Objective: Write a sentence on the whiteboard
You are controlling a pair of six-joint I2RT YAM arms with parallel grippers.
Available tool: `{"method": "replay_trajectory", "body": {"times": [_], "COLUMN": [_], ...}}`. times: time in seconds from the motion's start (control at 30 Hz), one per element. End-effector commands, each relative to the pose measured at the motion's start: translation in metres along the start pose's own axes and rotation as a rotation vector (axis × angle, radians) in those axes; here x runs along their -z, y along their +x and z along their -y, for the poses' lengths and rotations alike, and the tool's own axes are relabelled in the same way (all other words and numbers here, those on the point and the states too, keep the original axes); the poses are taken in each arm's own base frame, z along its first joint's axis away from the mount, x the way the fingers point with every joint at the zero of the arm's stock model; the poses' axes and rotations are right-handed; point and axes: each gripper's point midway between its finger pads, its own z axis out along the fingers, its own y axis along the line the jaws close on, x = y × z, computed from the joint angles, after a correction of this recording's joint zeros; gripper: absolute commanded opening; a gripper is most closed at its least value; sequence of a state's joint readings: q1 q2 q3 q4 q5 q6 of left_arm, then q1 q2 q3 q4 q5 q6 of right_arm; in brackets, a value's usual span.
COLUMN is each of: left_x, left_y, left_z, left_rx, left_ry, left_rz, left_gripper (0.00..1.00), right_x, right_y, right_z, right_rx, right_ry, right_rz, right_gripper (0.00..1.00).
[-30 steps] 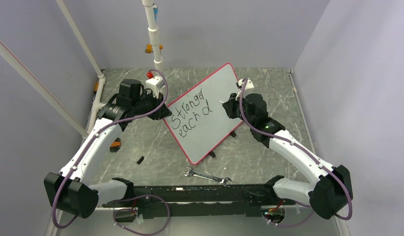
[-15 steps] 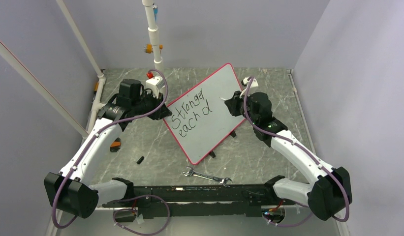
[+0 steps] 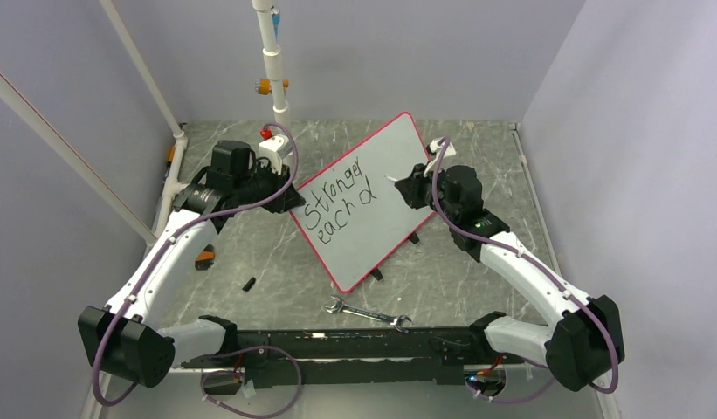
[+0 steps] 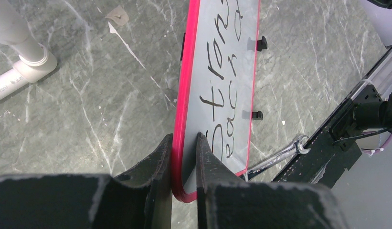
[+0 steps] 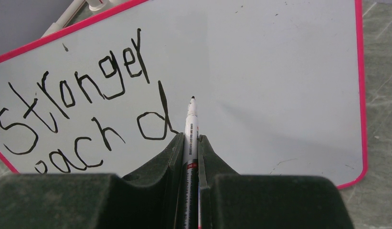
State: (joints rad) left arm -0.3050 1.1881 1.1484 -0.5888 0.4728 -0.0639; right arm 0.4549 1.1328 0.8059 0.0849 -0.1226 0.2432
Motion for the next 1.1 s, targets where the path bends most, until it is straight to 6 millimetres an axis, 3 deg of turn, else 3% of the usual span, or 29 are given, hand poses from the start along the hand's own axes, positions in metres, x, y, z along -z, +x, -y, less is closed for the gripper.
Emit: {"method": "replay_trajectory", "body": {"times": [0.0,0.73,1.07], "left_x": [0.005,0.006,0.007], "left_y": [-0.014,-0.015,-0.016], "left_z": [-0.032,-0.029,-0.028], "left_rx": [-0.125,-0.126,-0.127], "left_ry": [-0.154,-0.144,-0.144], "left_rz": [0.042,0.051,0.053], "left_gripper": [0.0,0.0,0.0], "right_x": [-0.004,-0.026,-0.03], "right_y": [-0.015,-0.012,-0.013], "right_z": [-0.005,-0.002,-0.013], "right_rx": [-0.001,-0.019,-0.018], "right_ry": [-0.03,-0.022,-0.08], "right_rz": [0.054,0.014,-0.001], "right_gripper": [0.0,0.0,0.0]}}
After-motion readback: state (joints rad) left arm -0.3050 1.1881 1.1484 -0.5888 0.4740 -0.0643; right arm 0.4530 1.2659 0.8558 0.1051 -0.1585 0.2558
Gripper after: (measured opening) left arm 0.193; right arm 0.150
